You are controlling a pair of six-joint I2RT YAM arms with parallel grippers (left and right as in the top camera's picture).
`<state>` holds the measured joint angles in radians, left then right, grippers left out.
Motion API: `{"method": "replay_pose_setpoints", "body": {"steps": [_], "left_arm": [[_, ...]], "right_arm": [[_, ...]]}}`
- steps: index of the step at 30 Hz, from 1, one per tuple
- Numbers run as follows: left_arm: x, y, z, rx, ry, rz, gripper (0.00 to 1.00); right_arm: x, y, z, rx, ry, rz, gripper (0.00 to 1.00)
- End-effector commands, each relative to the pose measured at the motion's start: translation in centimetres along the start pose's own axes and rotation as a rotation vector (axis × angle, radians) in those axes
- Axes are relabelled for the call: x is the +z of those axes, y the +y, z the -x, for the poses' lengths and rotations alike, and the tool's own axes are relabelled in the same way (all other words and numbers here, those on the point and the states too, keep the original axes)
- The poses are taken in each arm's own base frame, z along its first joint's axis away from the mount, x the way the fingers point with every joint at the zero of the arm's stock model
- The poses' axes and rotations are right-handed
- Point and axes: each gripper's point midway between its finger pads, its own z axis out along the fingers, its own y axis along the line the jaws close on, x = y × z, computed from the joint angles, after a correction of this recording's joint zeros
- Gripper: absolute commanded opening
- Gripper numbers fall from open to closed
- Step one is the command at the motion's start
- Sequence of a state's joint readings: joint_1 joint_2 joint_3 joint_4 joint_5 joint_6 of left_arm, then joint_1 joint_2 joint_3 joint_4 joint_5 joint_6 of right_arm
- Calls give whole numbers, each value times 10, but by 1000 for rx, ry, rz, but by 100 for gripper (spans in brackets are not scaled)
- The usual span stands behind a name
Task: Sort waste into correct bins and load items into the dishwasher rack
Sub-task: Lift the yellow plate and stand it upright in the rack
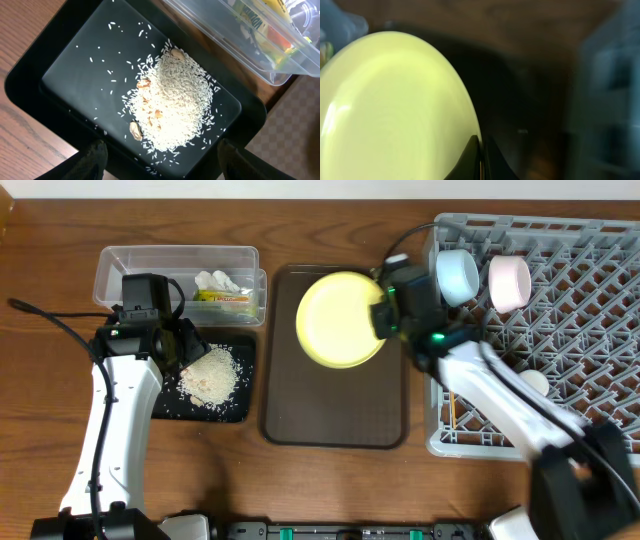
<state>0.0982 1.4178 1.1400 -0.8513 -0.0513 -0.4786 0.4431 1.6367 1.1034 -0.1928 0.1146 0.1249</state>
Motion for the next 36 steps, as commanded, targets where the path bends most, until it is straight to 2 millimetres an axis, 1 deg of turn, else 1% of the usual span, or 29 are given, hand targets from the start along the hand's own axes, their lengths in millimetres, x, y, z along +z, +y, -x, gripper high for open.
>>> {"method": "replay_pose_setpoints", "body": {"steps": [1, 4, 8, 10, 12, 15, 18, 22, 27, 29, 32, 36], "left_arm": [[2, 2, -2, -13, 5, 6, 74], [2, 2, -2, -13, 5, 6, 74], [2, 2, -2, -13, 5, 6, 74], [2, 2, -2, -12, 5, 6, 74], [2, 2, -1, -12, 5, 6, 74], [2, 2, -1, -12, 5, 6, 74], [2, 2, -1, -12, 5, 6, 74], [2, 2, -1, -12, 5, 6, 74], [2, 2, -2, -12, 5, 6, 74], [2, 2, -1, -12, 5, 6, 74], [2, 2, -1, -12, 5, 6, 74], [2, 2, -2, -12, 5, 6, 74]], "right_arm": [[-40, -43, 26, -41, -74, -143, 1], [-75, -80, 35, -67, -97, -272, 1], [-115, -126, 36, -95, -87, -471, 1], [-136, -153, 36, -130, -70, -608, 1], [-150, -173, 35, -173, -43, -719, 1], [-166, -193, 34, -235, 9, -856, 1], [-177, -204, 32, -239, 34, -937, 1], [-180, -212, 30, -236, 49, -958, 1], [-183, -222, 26, -344, 130, -971, 1], [-181, -222, 24, -387, 158, -950, 1], [-177, -220, 18, -407, 187, -924, 1], [-155, -203, 6, -432, 203, -767, 1]]}}
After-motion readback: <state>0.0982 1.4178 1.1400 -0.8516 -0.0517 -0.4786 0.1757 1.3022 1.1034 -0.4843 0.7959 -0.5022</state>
